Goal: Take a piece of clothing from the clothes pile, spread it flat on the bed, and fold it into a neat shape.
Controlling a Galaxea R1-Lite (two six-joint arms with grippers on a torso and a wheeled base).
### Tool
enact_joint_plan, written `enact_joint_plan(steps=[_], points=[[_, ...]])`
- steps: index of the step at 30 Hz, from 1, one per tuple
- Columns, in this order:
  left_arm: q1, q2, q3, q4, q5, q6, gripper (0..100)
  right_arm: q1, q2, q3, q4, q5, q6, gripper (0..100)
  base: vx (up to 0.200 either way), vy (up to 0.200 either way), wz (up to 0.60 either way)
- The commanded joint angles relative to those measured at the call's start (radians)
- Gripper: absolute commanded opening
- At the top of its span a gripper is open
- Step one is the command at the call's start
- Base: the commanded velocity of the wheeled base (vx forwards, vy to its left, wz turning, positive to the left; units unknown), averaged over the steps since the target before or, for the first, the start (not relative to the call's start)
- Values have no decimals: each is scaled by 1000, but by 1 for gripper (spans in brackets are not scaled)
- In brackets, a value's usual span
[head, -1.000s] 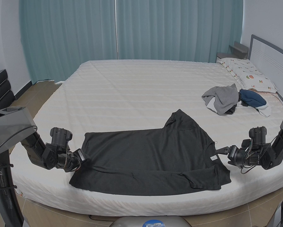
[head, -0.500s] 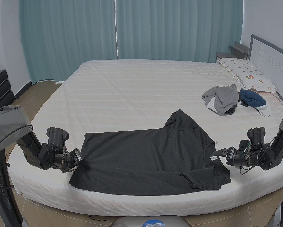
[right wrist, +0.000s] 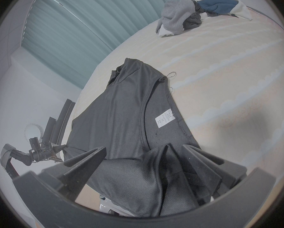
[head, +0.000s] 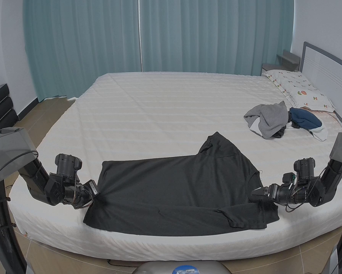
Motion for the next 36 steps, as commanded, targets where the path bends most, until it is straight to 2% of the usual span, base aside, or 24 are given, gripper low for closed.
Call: enact_joint_plan(steps=[1,6,7,15,30,36], points=[[0,4,0,0,-1,-1,0,5,51,-6,-24,11,-9,100,0,0,0],[0,13,-2,0,-1,-3,0,5,56,-3,-32,12,-20,100,0,0,0],[0,14,-2,0,-1,-3,0,4,61,-1,-34,12,-21,0,0,0,0],[0,18,-3,0,-3,-3,0,-13,87,11,-37,12,-107,0,0,0,0],[-2,27,0,0,-1,0,0,-62,33,-3,-38,30,-90,0,0,0,0],[0,27,0,0,-1,0,0,-64,25,-9,-63,37,-46,0,0,0,0]])
